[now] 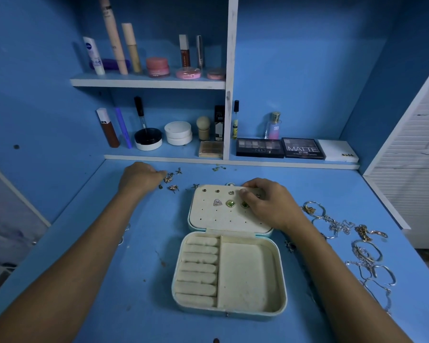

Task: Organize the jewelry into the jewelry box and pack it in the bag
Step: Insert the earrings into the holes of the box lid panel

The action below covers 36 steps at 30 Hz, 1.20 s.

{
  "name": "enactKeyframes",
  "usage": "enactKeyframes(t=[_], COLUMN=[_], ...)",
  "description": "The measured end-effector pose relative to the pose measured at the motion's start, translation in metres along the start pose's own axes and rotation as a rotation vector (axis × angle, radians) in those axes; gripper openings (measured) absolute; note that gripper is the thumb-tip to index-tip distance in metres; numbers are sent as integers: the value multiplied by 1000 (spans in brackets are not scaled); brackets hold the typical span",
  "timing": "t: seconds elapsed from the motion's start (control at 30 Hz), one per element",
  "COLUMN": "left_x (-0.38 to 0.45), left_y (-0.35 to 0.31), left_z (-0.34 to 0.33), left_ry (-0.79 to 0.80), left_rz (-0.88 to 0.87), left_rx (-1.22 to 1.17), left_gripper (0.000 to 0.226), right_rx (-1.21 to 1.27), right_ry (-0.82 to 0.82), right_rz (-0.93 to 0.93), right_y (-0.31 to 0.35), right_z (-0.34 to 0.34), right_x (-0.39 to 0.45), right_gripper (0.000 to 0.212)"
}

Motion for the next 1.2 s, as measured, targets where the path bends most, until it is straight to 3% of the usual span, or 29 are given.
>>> enactKeyframes(t=[0.33, 0.57, 0.9, 1.2], left_x=[-1, -9, -53, -86], left_y=[-2, -12, -19, -15], left_z=[6, 13, 1, -6], left_ry=[2, -145, -29, 69], left_rz=[22, -152, -170, -255], left_rx=[-121, -340, -738, -846], left_gripper=[30, 12, 9, 10], right_rx=[-12, -7, -13, -11], right_ry=[8, 8, 6, 2], right_rz=[4, 1, 18, 24], right_y=[0, -2, -5, -3], right_z=[1, -1, -2, -1], right_x=[0, 1, 2, 2], right_gripper=[24, 23, 21, 21])
Point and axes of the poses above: each hand's wrist, its own x-axis towards the middle knuckle, its own z-axis out of the back of the hand, y = z × x, the point moved 3 cm from there along x, towards the middle knuckle, and after that the axes turned 6 degrees about -y, right-handed, at the moved point
